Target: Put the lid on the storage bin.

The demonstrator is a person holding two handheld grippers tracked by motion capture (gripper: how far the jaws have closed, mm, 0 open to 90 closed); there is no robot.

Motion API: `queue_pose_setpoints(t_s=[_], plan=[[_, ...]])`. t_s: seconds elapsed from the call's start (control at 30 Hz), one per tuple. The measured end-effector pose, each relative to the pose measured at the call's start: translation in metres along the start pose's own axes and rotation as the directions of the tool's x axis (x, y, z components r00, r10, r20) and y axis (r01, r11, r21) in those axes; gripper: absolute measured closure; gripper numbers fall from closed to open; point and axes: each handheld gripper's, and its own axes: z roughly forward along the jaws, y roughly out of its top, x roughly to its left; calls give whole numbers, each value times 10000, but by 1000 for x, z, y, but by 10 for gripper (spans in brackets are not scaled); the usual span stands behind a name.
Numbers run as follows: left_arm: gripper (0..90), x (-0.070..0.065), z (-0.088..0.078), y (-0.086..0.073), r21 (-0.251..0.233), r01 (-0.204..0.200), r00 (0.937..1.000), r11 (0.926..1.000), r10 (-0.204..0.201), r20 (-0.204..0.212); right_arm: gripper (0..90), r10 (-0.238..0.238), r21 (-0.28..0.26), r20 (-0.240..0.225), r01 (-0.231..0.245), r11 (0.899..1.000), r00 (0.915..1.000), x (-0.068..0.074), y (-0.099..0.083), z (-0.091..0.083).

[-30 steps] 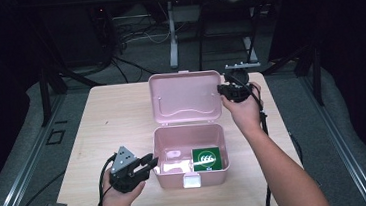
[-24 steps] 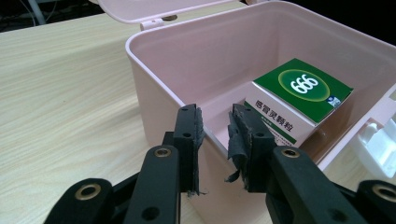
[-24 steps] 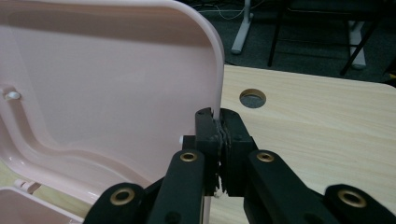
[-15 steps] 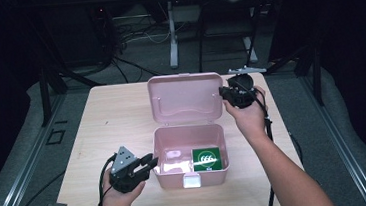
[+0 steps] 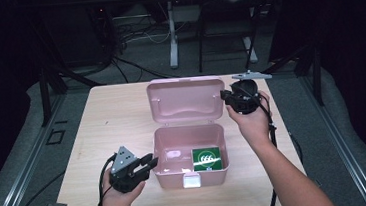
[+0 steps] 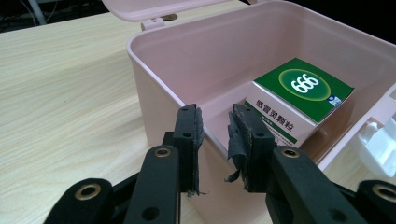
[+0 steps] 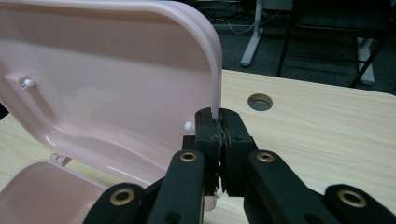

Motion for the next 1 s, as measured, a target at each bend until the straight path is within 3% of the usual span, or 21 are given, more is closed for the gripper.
queue_pose_setpoints(t_s=[0.8,1.0], plan=[[725,0,0,0,13,39,10000,10000,-39,11,872,-666,-326,71,668,9972,9978,9,-16,-21],[726,2,0,0,25,86,10000,10000,-86,41,870,-880,-614,163,888,9942,9960,14,-25,-29]])
